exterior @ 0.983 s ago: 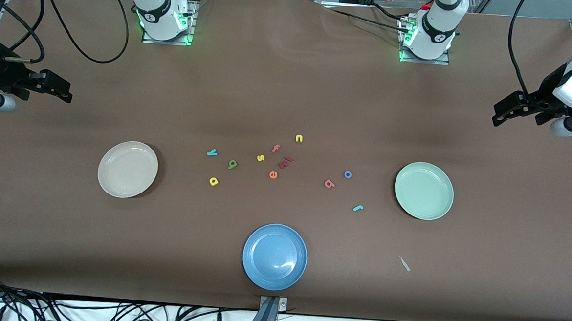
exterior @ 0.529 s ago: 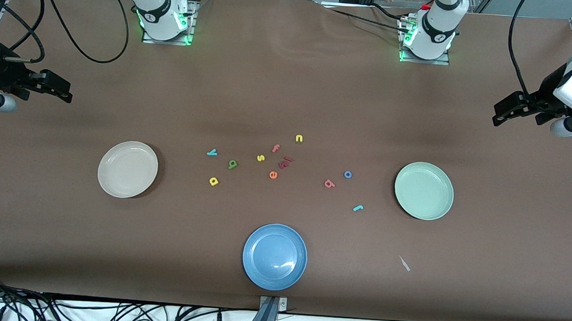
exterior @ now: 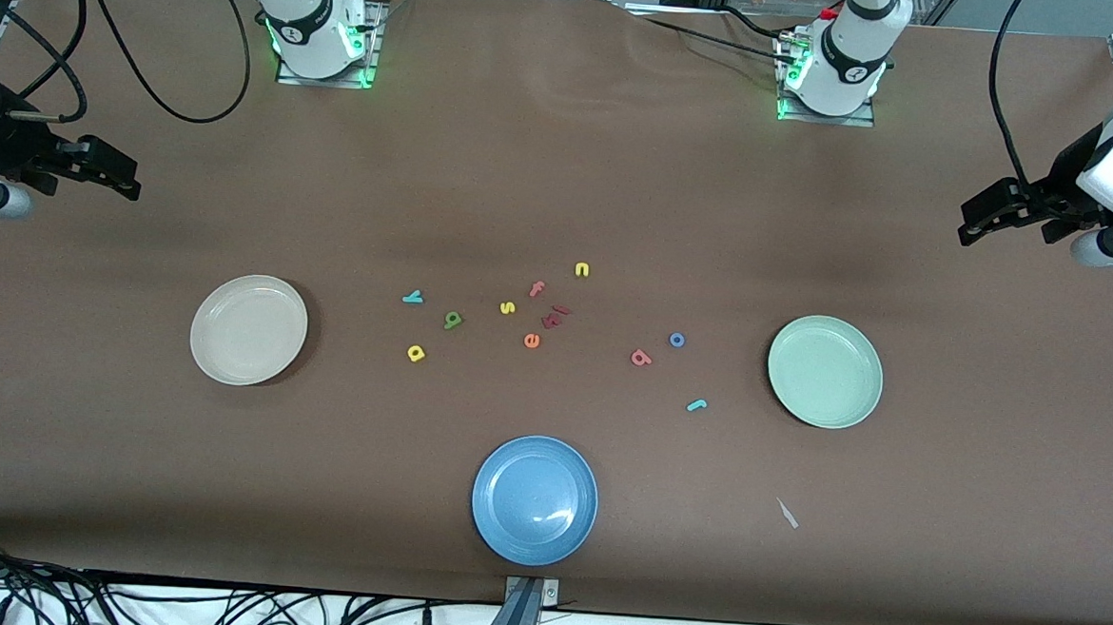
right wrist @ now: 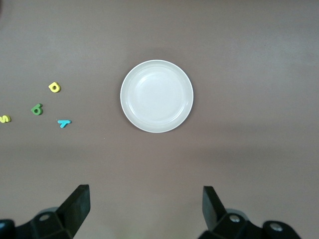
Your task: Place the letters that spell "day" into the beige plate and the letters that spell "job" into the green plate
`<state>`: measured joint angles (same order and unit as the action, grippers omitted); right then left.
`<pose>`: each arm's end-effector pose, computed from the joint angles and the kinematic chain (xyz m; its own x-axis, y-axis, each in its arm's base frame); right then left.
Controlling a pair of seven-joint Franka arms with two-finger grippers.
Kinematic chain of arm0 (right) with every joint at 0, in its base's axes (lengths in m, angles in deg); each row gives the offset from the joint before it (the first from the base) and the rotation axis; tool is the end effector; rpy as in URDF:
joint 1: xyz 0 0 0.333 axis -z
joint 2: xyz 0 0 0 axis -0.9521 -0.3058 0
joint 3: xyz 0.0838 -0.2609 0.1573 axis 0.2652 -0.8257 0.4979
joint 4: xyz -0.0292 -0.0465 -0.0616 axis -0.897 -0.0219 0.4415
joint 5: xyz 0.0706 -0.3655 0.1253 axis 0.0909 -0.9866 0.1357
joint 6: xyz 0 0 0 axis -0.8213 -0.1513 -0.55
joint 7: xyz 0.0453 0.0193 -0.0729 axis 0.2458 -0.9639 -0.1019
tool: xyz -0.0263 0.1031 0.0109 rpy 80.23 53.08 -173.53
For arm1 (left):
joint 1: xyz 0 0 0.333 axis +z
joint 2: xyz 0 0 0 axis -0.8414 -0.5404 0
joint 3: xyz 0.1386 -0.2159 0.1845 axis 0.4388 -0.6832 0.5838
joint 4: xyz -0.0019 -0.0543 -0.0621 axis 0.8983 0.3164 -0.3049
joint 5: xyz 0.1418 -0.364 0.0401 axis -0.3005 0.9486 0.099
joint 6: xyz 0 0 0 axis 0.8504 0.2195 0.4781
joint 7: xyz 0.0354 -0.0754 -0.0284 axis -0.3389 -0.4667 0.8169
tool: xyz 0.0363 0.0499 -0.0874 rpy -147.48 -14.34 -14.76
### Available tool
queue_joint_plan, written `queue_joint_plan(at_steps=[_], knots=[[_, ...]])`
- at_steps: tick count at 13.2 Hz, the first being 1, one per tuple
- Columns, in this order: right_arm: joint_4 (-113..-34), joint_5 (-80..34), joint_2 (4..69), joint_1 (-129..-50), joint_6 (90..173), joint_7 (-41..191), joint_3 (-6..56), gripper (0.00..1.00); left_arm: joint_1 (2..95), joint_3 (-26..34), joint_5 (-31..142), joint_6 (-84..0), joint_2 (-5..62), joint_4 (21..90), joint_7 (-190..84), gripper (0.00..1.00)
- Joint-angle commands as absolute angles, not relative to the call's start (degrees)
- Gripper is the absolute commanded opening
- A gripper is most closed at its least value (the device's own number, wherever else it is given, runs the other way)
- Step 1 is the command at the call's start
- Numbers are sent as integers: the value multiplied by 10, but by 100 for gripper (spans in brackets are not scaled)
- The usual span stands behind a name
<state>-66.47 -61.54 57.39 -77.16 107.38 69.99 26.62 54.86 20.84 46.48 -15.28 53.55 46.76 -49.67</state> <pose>0.5684 0.0082 0.5870 0.9983 0.0158 -0.0557 0.0173 -0.9995 0.0271 0.5571 -0.0353 0.6133 0.9942 0.1064 -0.0179 0.1064 -0.9943 -0.0042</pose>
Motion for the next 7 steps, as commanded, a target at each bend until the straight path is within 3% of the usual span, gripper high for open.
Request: queue_joint_plan(at_steps=[1,7], knots=[[-669,-624,578,-776,1078,705,266,100,553,206,458,-152,541,475,-506,100],[-668,-624,573,-783,1087,704,266,100,554,207,458,-152,523,476,-510,100]])
